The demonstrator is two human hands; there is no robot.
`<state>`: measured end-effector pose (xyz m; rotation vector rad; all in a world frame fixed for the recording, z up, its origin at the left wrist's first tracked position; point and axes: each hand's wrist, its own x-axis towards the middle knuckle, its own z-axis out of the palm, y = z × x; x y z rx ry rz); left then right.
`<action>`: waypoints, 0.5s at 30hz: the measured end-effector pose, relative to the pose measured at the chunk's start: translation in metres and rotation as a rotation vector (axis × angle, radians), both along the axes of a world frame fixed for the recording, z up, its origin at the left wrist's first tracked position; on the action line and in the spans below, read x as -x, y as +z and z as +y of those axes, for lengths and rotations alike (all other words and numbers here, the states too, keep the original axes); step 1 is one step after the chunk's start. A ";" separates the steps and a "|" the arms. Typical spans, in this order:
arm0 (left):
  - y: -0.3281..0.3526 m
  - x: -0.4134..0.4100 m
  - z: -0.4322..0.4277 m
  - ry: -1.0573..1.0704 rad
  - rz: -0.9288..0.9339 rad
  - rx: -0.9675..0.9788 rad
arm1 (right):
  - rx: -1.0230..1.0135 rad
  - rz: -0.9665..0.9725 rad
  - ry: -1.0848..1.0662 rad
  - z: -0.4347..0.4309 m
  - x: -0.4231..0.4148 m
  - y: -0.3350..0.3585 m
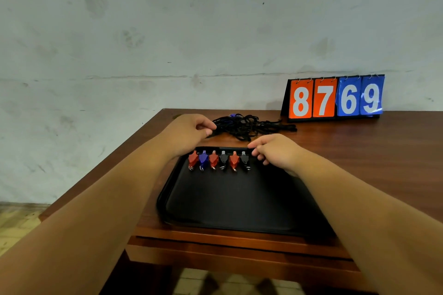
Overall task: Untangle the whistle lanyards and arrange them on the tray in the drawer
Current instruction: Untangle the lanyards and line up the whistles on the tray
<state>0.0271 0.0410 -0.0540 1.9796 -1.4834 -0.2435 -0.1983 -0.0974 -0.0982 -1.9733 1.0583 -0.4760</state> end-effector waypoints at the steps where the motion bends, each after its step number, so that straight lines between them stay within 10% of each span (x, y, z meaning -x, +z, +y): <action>1: 0.004 0.000 -0.004 -0.007 -0.004 0.003 | -0.008 -0.040 -0.011 -0.002 0.001 0.003; 15: 0.015 -0.009 -0.091 -0.120 -0.071 -0.077 | 0.078 -0.206 -0.228 -0.081 0.014 0.024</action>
